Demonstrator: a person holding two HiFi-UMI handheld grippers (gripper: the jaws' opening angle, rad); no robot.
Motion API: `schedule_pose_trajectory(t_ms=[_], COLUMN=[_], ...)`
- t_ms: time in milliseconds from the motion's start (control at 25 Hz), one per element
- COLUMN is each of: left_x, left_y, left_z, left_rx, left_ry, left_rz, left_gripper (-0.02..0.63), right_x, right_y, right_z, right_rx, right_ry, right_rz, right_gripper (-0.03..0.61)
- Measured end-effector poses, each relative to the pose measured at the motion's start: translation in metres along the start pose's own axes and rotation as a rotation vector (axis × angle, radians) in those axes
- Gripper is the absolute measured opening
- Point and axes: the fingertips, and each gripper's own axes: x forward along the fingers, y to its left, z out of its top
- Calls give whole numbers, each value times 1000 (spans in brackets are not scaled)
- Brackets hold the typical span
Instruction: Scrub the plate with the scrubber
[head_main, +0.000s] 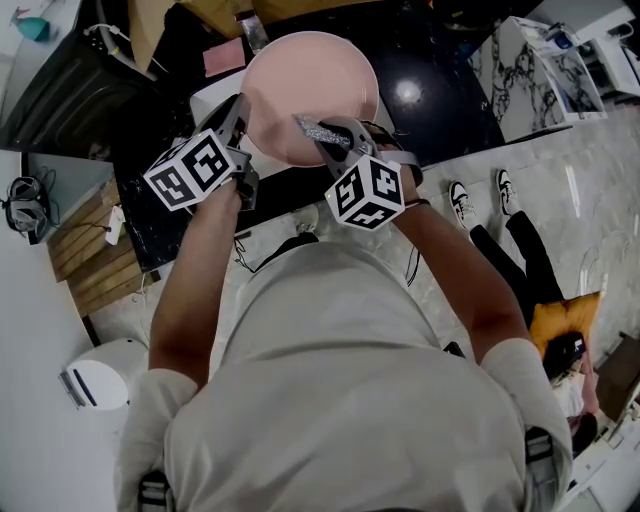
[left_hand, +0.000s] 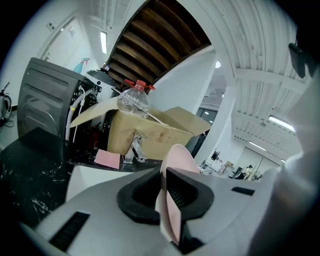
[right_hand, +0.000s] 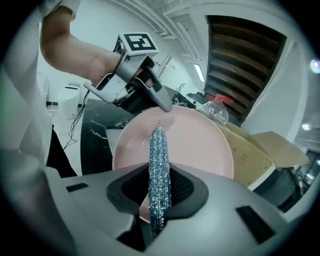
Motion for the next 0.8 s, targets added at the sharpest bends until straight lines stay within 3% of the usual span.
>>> schedule_pose_trajectory(t_ms=[160, 560, 800], left_x=[-1, -3, -6], left_y=[-1, -12, -20], left_z=[-2, -11, -15], left_rx=[26, 36, 21], left_ry=[8, 22, 22], left_rz=[5, -11, -36], left_gripper=[34, 31, 34], right_x=[-6, -23, -10], right_y=[9, -105, -105], right_z=[10, 17, 6], right_rx=[27, 38, 59], right_ry=[-35, -26, 21], right_rz=[42, -240, -219], right_gripper=[78, 78, 78])
